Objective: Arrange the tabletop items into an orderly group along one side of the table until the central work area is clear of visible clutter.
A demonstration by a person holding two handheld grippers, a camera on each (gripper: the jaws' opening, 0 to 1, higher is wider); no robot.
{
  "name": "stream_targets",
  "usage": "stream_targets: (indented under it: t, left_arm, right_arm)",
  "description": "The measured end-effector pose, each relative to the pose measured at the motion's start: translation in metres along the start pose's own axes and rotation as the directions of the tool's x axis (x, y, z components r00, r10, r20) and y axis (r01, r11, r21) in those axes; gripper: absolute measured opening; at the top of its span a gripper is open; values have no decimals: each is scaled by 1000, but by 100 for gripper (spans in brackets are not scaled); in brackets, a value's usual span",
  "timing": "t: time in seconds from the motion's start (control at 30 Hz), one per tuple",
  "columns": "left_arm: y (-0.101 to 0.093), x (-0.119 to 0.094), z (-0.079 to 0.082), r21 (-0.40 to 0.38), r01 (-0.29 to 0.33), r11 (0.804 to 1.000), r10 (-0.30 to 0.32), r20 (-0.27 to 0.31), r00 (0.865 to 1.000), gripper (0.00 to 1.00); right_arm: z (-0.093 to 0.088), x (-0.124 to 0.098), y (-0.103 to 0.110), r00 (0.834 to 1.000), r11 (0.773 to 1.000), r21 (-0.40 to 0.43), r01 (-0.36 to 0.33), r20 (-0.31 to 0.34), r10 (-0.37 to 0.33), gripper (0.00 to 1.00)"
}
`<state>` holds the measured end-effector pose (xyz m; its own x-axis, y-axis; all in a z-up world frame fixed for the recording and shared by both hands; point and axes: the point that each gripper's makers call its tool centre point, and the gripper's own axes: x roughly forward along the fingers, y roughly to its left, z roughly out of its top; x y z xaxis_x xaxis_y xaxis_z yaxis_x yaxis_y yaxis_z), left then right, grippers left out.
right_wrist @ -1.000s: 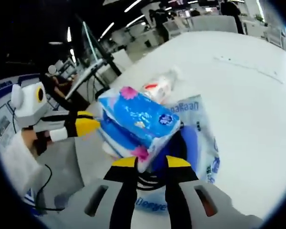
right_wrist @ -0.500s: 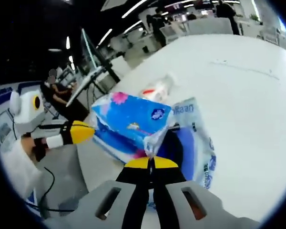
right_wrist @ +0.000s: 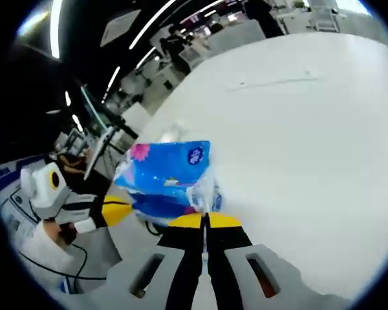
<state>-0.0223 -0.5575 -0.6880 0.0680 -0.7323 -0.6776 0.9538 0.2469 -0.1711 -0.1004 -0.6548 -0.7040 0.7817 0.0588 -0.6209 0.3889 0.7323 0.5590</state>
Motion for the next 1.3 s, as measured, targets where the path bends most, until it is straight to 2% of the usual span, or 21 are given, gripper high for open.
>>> stream_targets:
  t: [0.2,0.27,0.37,0.53,0.67,0.77,0.9,0.93,1.03,1.23,1.3]
  left_arm:
    - [-33,18,11,65,73,995,-73,-12,997,0]
    - [-39,21,13,72,84,994,-83,-14,996,0]
    - [-50,24,18,57,120,991,-119,-18,993,0]
    - [-63,27,27,77,155,985,-153,-22,988,0]
    - [-70,35,24,100,171,980,-162,-93,982,0]
    - [-81,42,31,151,193,969,-178,-108,978,0]
    - [-95,54,33,143,227,963,-207,-145,968,0]
    - [-98,58,33,146,236,961,-213,-159,964,0]
    - [-104,66,38,183,252,950,-219,-183,958,1]
    - [-109,84,61,221,278,935,-236,-199,951,1]
    - [-114,91,68,184,305,934,-270,-194,943,0]
  right_arm:
    - [-1,-32,-26,998,998,53,42,51,-45,0]
    - [0,-40,-32,997,997,68,44,63,-49,0]
    - [2,-49,-40,995,990,136,44,87,-56,0]
    - [12,-57,-48,990,989,140,51,123,-69,0]
    - [14,-65,-50,990,985,163,55,121,-76,0]
    - [23,-72,-62,982,989,94,112,140,-125,0]
    - [29,-80,-76,980,985,99,138,131,-150,0]
    - [31,-82,-80,979,981,139,138,129,-156,0]
    - [37,-83,-88,981,980,147,135,116,-153,0]
    - [50,-89,-111,981,980,116,164,88,-175,0]
    - [54,-90,-118,979,977,124,174,90,-186,0]
